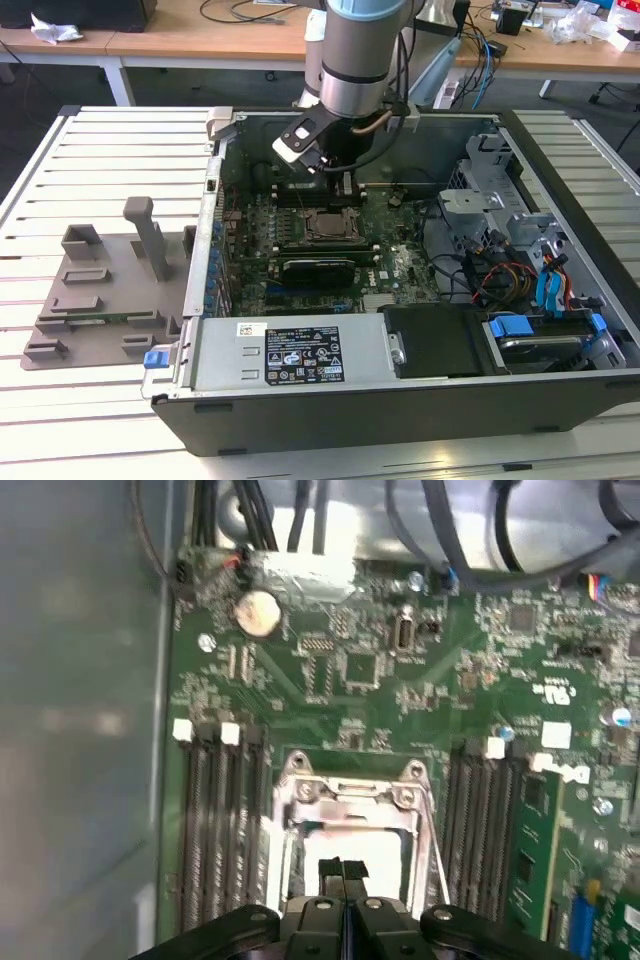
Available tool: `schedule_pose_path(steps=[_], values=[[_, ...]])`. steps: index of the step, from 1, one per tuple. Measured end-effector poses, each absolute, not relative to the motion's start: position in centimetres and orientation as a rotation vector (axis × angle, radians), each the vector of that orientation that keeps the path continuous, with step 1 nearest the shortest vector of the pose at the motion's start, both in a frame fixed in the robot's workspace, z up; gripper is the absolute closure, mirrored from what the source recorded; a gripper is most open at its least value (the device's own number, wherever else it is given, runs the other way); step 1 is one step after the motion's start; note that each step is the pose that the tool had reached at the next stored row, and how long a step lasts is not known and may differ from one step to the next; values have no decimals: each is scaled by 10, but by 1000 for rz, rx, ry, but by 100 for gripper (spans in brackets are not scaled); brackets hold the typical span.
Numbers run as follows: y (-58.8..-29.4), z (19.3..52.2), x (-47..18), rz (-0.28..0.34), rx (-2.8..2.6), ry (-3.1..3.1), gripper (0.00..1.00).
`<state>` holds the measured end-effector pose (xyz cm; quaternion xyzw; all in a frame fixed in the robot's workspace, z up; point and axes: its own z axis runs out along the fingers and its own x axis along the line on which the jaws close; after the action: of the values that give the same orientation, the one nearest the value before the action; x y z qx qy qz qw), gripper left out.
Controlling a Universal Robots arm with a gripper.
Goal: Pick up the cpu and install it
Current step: 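Install the first cpu locking lever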
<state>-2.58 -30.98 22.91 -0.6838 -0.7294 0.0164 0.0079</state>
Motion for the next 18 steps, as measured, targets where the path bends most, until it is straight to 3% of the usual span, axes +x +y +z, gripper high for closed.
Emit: schedule_pose_path(steps=[18], values=[[-315,229,-28,54,-1721,-2616,89]])
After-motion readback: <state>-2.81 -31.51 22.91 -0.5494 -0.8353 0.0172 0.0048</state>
